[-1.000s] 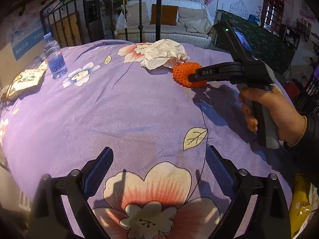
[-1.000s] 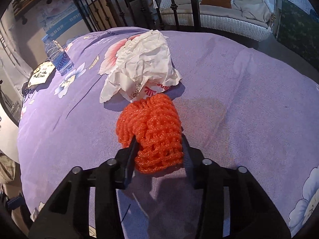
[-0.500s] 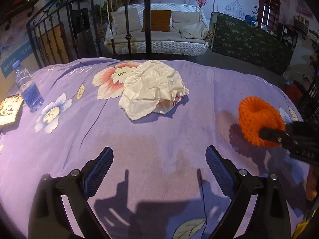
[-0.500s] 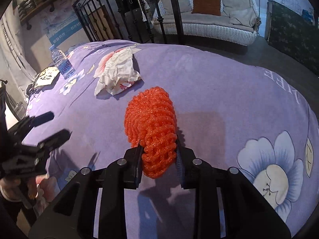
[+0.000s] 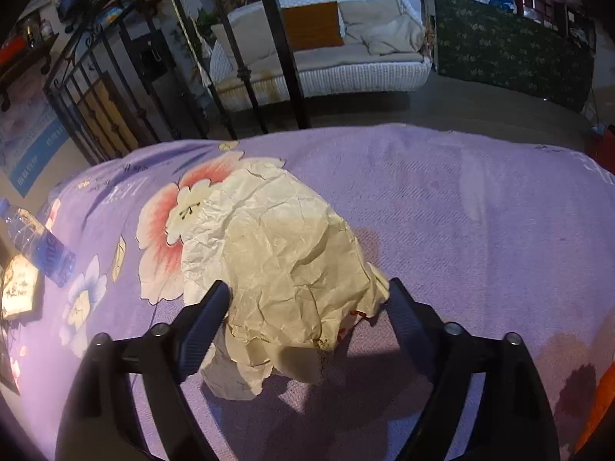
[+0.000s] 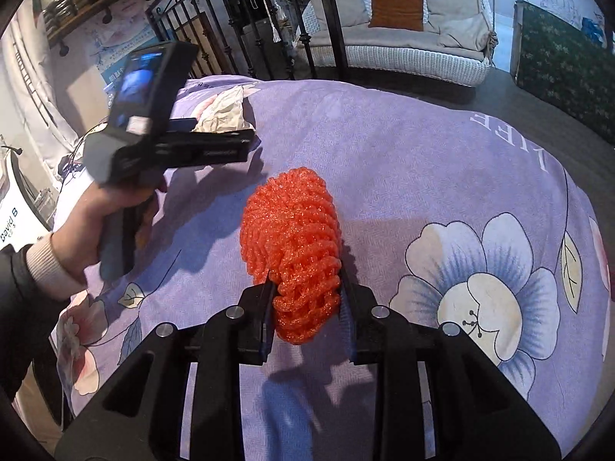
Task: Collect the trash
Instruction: 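Grasp the orange foam net with the right tool while the left tool grasps the white tissue, then carry the orange net and white tissue with both tools to the black bin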
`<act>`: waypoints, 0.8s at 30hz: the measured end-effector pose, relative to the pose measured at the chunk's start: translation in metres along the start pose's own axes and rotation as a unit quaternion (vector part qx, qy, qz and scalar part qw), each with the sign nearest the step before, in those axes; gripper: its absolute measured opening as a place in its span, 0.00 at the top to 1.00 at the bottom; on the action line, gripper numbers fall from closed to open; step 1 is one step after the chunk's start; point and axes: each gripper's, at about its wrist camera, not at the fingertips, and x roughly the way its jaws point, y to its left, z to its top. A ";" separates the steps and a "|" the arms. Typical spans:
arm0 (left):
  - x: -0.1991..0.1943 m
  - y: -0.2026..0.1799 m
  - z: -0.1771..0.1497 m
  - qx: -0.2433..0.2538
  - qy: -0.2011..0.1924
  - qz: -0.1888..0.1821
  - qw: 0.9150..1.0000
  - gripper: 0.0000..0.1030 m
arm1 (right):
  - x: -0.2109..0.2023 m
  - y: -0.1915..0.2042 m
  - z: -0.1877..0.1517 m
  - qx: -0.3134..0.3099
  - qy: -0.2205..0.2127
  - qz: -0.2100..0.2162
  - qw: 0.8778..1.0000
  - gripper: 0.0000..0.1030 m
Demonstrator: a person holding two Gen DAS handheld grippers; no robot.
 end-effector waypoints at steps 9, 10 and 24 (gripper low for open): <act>-0.037 0.004 -0.026 -0.001 -0.050 0.021 0.999 0.77 | -0.014 -0.005 -0.004 0.014 -0.015 0.003 1.000 0.73; -0.046 0.004 -0.029 0.003 -0.057 0.017 0.998 0.79 | -0.016 -0.004 -0.005 0.017 -0.018 0.003 1.000 0.73; -0.177 0.044 -0.110 -0.049 -0.104 -0.061 0.991 0.80 | -0.071 0.060 -0.038 -0.035 -0.054 0.012 0.998 0.73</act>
